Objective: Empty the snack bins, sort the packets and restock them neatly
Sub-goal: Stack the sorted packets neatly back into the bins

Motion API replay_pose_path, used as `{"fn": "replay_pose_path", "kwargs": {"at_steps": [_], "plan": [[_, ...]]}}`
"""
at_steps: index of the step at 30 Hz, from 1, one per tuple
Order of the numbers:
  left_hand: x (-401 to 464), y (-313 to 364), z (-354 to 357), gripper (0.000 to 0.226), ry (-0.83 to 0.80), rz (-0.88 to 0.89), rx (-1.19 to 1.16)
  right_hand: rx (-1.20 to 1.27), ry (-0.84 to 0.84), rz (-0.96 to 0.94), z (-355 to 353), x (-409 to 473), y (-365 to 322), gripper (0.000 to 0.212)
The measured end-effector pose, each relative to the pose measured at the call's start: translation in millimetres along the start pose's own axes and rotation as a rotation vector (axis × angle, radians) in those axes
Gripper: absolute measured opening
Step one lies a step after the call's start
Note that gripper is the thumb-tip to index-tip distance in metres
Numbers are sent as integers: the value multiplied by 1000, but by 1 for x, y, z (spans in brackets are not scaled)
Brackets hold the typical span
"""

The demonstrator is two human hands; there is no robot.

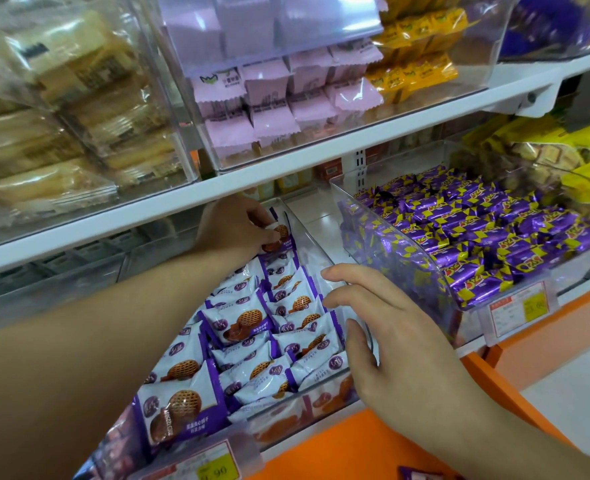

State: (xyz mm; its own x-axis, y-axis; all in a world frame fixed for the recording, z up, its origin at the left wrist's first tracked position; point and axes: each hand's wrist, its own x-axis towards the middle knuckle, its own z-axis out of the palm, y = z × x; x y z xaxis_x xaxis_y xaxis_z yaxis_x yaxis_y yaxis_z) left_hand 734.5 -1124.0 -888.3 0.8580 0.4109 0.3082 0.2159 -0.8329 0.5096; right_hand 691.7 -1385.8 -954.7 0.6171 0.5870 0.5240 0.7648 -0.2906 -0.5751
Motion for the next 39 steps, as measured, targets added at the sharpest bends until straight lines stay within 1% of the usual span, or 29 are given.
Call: {"fn": "replay_pose_path", "kwargs": {"at_steps": [4,7,13,15,19,25,31,34,37,39], "plan": [[2,0,2,14,10,11,62,-6,-7,1,-1,0,0,37],[4,0,1,17,-27,25,135,-9,-11,0,-1,0,0,37],[5,-1,1,30,-136,68,100,-14,-5,-3,-2,0,-2,37],[7,-5,2,28,-124,74,131,-20,-3,-2,-1,1,-2,37],[5,-10,4,18,-30,26,132,-23,-10,-3,-1,1,-2,36],[5,-7,1,17,-107,18,134,-28,-3,-21,-1,0,0,36],[-3,-10,-3,18,-112,-11,66,-6,33,-31,1,-1,1,36],[-22,0,-16,17,-128,-44,-21,45,41,-38,-1,2,3,39],[-68,21,-37,15,-133,-79,-60,159,11,7,-9,3,2,42],[-108,32,-53,21,-96,-31,-44,170,-2,15,-21,0,-1,44]]}}
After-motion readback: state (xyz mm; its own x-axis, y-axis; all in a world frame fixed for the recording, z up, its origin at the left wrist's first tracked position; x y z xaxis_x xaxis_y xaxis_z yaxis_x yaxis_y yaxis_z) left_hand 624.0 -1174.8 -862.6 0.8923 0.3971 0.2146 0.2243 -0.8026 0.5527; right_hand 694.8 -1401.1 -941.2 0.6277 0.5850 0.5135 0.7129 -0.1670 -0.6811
